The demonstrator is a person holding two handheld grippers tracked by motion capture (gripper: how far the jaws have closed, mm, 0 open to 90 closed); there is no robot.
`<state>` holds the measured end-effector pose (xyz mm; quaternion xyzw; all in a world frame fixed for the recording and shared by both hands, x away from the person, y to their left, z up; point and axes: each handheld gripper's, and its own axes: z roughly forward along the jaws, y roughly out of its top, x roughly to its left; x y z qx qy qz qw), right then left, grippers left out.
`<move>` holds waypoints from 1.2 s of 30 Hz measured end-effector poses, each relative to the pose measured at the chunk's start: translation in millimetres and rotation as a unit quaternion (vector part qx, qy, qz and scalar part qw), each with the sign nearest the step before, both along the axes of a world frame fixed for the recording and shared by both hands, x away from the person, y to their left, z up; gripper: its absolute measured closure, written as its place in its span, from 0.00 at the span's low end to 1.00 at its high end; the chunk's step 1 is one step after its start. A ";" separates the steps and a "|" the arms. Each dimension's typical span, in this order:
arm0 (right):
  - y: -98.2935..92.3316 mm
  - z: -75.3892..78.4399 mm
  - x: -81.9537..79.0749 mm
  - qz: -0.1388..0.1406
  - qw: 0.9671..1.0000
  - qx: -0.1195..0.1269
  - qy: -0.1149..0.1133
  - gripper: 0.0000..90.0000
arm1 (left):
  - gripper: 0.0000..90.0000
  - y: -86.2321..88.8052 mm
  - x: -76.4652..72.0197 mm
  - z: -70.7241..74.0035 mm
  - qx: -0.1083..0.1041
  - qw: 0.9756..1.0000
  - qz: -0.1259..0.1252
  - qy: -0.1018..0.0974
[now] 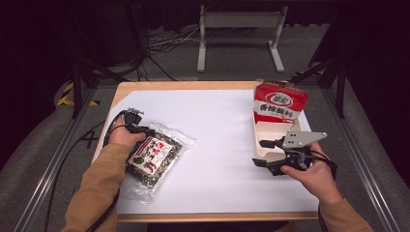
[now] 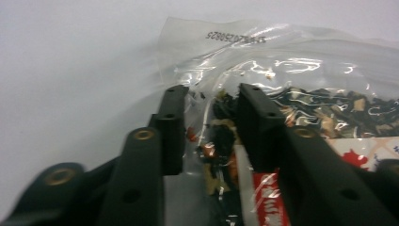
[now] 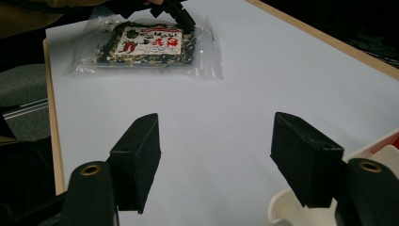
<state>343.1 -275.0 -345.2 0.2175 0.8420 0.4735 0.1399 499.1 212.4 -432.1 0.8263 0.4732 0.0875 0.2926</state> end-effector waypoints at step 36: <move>0.0 -3.2 1.3 0.001 1.000 -0.006 0.005 0.38 | 0.97 10.2 -0.9 5.4 -0.037 0.999 0.026 0.017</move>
